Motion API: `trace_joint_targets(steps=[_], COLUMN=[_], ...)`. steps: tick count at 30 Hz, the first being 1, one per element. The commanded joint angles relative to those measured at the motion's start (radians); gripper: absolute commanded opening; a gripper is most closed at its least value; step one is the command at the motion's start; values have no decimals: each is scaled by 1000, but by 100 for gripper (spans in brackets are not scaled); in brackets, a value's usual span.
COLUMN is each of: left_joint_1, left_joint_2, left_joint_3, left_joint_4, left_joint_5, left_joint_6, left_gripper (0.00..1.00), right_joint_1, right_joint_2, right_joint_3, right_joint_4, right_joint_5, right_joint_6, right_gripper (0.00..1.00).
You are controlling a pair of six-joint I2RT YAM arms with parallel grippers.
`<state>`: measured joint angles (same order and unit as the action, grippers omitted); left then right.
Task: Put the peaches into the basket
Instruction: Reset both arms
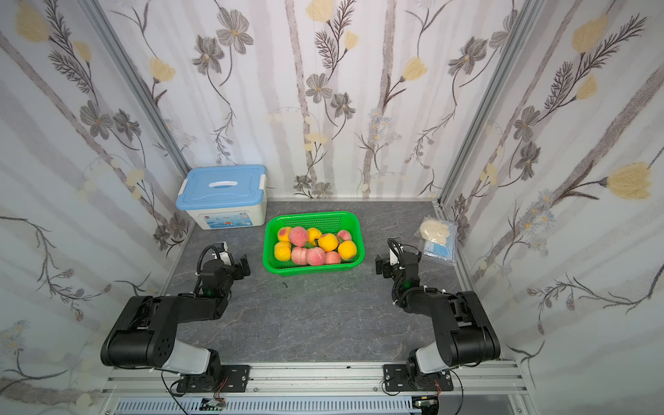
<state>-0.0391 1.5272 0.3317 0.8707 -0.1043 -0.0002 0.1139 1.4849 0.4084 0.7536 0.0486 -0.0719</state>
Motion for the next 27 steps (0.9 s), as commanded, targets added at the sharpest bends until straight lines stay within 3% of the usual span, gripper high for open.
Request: trace_joint_targets(steps=[1, 27], left_joint_1=[1, 13], left_joint_2=[28, 32], left_joint_3=[43, 64], left_joint_4=[46, 13], left_joint_5=[58, 31], left_joint_6=[26, 0], left_gripper=[100, 100], right_joint_1=[1, 4], right_joint_2=[2, 2], right_joint_3=[6, 9], right_joint_4=[-3, -9], right_joint_5=[-8, -4], right_joint_6=[-8, -11], right_gripper=[100, 100])
